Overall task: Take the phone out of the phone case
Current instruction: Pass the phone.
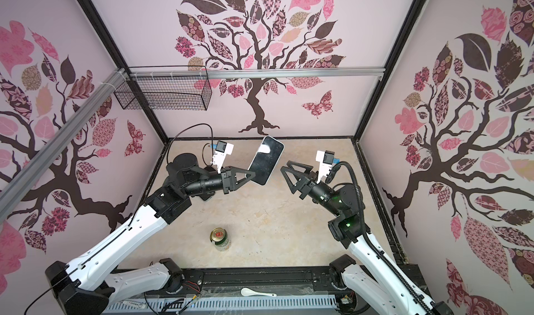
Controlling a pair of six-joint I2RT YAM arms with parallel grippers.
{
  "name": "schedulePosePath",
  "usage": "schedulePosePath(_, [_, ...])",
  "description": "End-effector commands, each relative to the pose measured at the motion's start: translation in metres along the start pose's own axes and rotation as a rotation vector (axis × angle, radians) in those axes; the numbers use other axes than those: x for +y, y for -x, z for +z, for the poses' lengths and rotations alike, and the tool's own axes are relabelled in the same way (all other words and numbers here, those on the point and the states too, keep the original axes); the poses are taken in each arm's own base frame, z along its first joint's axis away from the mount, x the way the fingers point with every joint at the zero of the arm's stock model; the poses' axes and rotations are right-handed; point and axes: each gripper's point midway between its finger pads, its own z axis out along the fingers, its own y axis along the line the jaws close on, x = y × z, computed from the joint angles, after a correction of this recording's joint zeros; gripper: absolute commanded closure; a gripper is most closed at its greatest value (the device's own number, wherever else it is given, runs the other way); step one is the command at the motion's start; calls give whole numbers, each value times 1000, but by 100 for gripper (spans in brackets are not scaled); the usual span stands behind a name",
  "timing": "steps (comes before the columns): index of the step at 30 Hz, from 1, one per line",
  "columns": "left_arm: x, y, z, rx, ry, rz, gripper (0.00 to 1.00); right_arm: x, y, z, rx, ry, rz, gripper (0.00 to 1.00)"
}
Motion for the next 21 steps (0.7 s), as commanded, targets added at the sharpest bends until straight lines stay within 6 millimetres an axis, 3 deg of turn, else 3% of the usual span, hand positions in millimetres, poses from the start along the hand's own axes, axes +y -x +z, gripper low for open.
schedulePosePath(1, [-12, 18, -13, -17, -8, 76, 100, -8, -5, 0, 98, -89, -134, 31])
schedulePosePath(6, [4, 6, -24, 77, 136, 200, 100, -21, -18, 10, 266, -155, -203, 29])
schedulePosePath(12, [27, -5, -47, 158, 319, 393, 100, -25, -38, 16, 371, -88, -322, 30])
schedulePosePath(21, [76, -39, -64, 316, 513, 432, 100, -42, -62, 11, 447, -93, -382, 33])
